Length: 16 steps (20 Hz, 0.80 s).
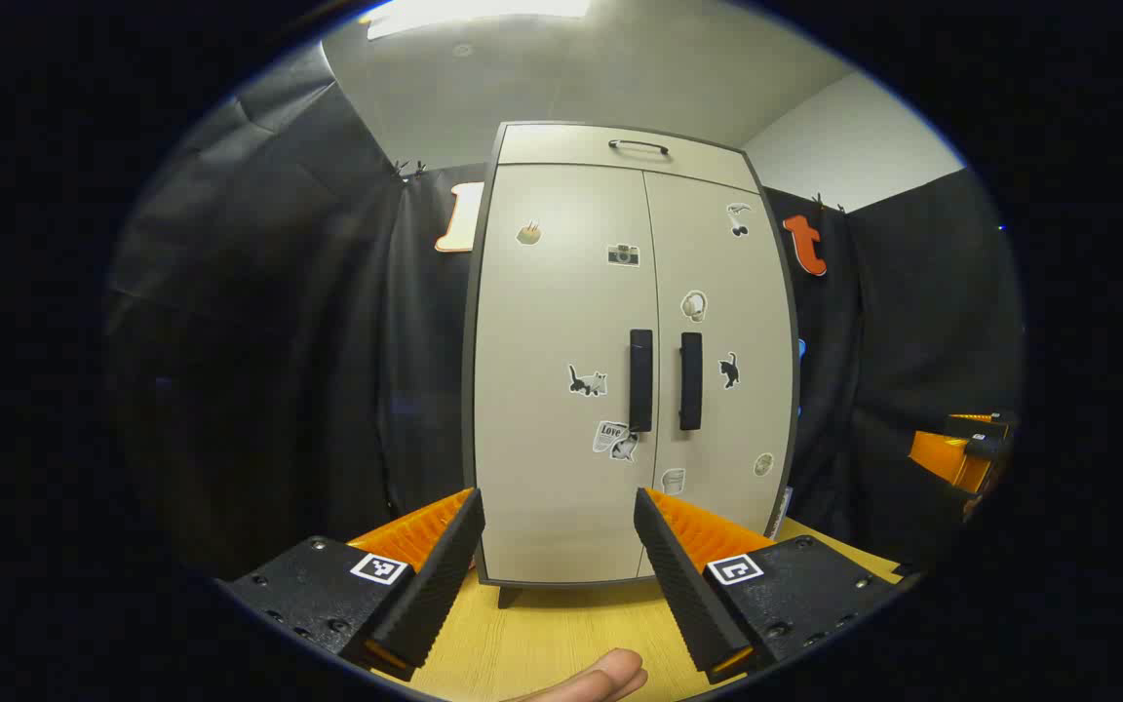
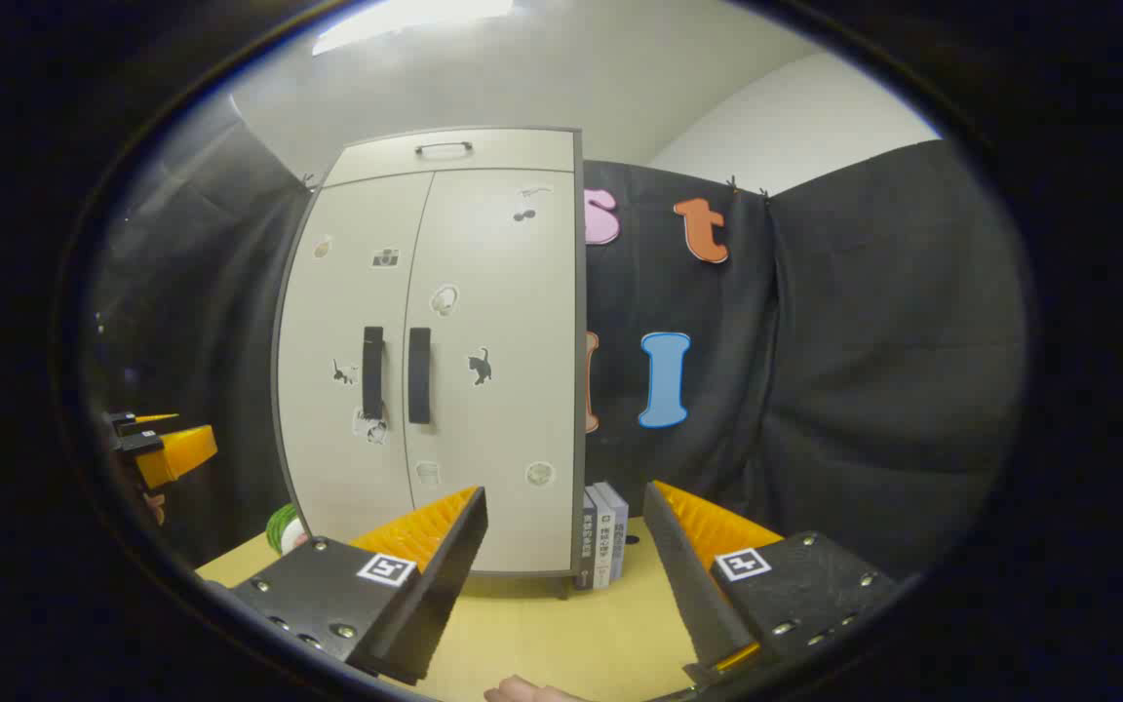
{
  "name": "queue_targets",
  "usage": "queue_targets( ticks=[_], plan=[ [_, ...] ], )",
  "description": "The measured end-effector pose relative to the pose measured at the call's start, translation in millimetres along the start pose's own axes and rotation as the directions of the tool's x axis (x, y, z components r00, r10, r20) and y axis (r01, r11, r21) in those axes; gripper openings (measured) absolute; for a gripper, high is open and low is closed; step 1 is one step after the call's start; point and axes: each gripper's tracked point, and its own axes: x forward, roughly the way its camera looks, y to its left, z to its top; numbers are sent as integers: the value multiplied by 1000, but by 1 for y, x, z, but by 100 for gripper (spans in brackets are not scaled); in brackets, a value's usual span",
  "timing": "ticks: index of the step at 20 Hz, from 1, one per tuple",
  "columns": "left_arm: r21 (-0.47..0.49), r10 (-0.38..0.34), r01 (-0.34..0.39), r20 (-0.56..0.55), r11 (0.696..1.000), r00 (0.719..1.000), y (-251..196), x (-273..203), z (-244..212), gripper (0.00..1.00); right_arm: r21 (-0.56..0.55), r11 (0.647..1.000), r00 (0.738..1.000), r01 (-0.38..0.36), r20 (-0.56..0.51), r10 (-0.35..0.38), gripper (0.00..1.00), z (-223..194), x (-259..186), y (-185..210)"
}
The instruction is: Open the right door of the double-door shoe cabinet with the right hand, and open the left door with the left hand.
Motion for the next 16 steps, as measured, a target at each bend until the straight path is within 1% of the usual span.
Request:
queue_targets(
  ticks=[1, 2, 3, 4, 5, 6, 7, 8, 11, 12, 13, 14, 15, 16],
  plan=[
    [-1, -5, 5, -2, 1000, 1000, -1, 0, -1, 96, -4, 1000, 1000, -1, -1, 1, 94, 0, 1, 1],
    [-3, -11, 11, -2, 1000, 1000, -2, 0, -1, 92, -6, 1000, 1000, -2, -1, 2, 94, -2, 2, 2],
    [-3, -16, 16, -1, 1000, 1000, -2, 0, -1, 96, -8, 1000, 1000, -3, -3, 3, 94, -3, 3, 4],
    [-5, -21, 21, -2, 1000, 1000, -1, 0, -2, 93, -10, 1000, 1000, -6, -7, 5, 94, -6, 3, 5],
    [-8, -28, 27, -2, 1000, 1000, -2, 1, -4, 93, -15, 1000, 1000, -9, -11, 9, 94, -8, 4, 7],
    [-15, -45, 45, 2, 999, 999, -3, 1, -4, 96, -17, 1000, 1000, -12, -13, 12, 94, -10, 6, 8],
    [-22, -64, 64, 7, 998, 998, -5, 0, -5, 96, -17, 1000, 1000, -15, -13, 15, 96, -11, 7, 8],
    [-23, -68, 68, 11, 997, 998, -3, 1, -5, 96, -15, 1000, 1000, -17, -14, 16, 96, -15, 9, 8],
    [-14, -49, 50, 14, 999, 999, 11, 4, -9, 96, 22, 1000, 1000, -12, -26, 13, 96, -27, 20, 9],
    [-12, -47, 47, 15, 999, 999, 14, 6, -9, 96, 46, 999, 999, -8, -33, 9, 94, -31, 24, 9],
    [-11, -47, 47, 24, 999, 999, 17, 7, -8, 96, 73, 997, 999, -12, -36, 15, 94, -32, 30, 11],
    [-12, -46, 47, 34, 999, 998, 19, 8, -6, 96, 100, 995, 999, -19, -39, 23, 96, -34, 36, 14],
    [-14, -47, 47, 36, 999, 998, 21, 9, -8, 96, 111, 994, 999, -19, -38, 23, 94, -34, 43, 14],
    [-18, -48, 49, 32, 999, 998, 22, 10, -10, 92, 111, 994, 999, -8, -31, 11, 94, -32, 49, 11]
  ],
)
